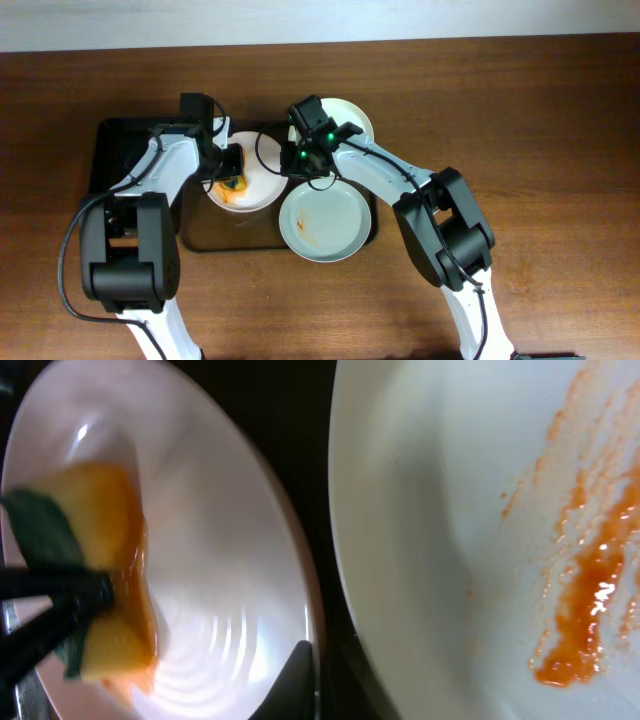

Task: Clean dirty plates on tray and stack at the side
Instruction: 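Scrub the left white plate with the sponge in the left gripper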

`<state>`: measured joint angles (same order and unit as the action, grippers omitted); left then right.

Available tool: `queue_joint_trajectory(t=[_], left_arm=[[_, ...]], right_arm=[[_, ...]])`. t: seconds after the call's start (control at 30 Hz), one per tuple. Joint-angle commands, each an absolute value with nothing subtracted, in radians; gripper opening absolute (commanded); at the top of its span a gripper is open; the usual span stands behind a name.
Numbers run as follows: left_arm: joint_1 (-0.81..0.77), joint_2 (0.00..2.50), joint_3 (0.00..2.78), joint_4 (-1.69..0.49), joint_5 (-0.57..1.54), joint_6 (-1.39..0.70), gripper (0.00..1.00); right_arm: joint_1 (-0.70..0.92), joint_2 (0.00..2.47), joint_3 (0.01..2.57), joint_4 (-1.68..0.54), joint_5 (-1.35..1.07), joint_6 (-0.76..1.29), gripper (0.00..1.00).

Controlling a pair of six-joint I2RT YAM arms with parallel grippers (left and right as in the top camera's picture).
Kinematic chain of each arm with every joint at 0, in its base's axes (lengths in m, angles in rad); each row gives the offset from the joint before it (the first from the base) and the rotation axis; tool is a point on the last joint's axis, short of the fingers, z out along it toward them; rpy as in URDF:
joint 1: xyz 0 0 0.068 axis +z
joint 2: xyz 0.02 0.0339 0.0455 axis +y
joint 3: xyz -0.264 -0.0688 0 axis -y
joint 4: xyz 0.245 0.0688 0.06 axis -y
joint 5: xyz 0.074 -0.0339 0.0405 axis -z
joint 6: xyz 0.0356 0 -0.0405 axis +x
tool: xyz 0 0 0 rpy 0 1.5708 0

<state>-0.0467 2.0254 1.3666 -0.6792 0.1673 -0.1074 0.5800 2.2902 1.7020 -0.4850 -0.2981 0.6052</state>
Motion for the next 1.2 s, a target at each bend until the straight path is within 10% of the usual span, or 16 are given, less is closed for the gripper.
queue_joint_trajectory(t=[0.0,0.57,0.77,1.17], left_arm=[[-0.055,2.057,1.358,-0.815,0.179,-0.12,0.01],[0.011,2.057,1.366,-0.787,0.498,-0.106,0.01],[0.027,2.057,1.366,-0.628,0.177,-0.173,0.01],[0.022,2.057,1.473,-1.121,0.243,-0.036,0.01]], right_arm=[[0.583,2.296,1.701,-0.482,-0.323,0.604,0.04],[0.627,2.329,1.7,-0.541,-0.329,0.623,0.04],[0.626,2.329,1.7,-0.541,-0.329,0.622,0.04],[0.627,2.329,1.7,-0.542,-0.329,0.622,0.04]])
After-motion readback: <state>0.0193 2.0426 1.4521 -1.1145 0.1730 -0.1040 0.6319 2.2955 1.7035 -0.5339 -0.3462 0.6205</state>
